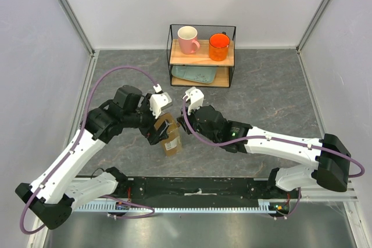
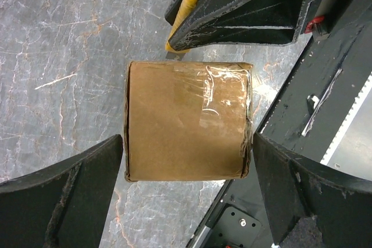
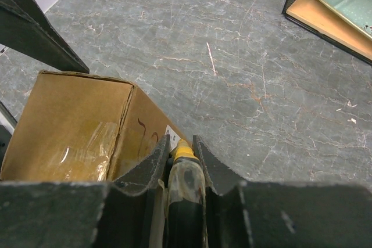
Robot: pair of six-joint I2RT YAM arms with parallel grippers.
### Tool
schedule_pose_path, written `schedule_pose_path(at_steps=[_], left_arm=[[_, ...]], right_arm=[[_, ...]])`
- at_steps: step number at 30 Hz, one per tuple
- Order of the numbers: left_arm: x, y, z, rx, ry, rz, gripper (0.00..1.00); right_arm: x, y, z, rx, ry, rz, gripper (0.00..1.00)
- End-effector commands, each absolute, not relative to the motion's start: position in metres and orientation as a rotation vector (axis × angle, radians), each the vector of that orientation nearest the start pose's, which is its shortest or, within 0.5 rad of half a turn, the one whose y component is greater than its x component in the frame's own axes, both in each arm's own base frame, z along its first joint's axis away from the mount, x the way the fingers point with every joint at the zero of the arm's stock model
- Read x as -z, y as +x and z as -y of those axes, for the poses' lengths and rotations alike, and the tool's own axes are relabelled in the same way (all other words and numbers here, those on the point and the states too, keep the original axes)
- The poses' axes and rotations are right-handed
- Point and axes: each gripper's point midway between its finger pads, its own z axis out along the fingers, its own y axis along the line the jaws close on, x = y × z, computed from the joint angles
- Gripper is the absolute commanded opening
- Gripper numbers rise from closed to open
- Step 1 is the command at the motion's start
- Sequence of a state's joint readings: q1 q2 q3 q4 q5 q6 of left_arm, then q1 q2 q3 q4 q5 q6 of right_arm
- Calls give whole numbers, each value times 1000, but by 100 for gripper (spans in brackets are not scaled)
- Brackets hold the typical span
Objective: Unpack the express box
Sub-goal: Adjust the express box at the center of the board, then cut the express box at the center of the board.
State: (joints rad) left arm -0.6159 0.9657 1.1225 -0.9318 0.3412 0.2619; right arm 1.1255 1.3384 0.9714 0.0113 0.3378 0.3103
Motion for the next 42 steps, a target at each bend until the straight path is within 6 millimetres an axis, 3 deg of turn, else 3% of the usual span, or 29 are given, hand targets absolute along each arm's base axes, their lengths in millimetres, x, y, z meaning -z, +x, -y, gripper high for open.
schedule_pose_path(at_steps=[1,17,25,42], left_arm=[[-232,181,189,560,1196,-2005,99],[-220,181,196,578,1234,-2026,100],[-205,184,198,557,1251,-2058,98],[-182,189,201,519,1286,-2084,95]], right_arm=[[-225,226,-366,-676,-527,-1846,0],[-228,221,-378,-745,-537,-1835,0],[-223,220,-374,-740,-532,-1843,0],[-232,214,-376,-793,-527,-1830,0]])
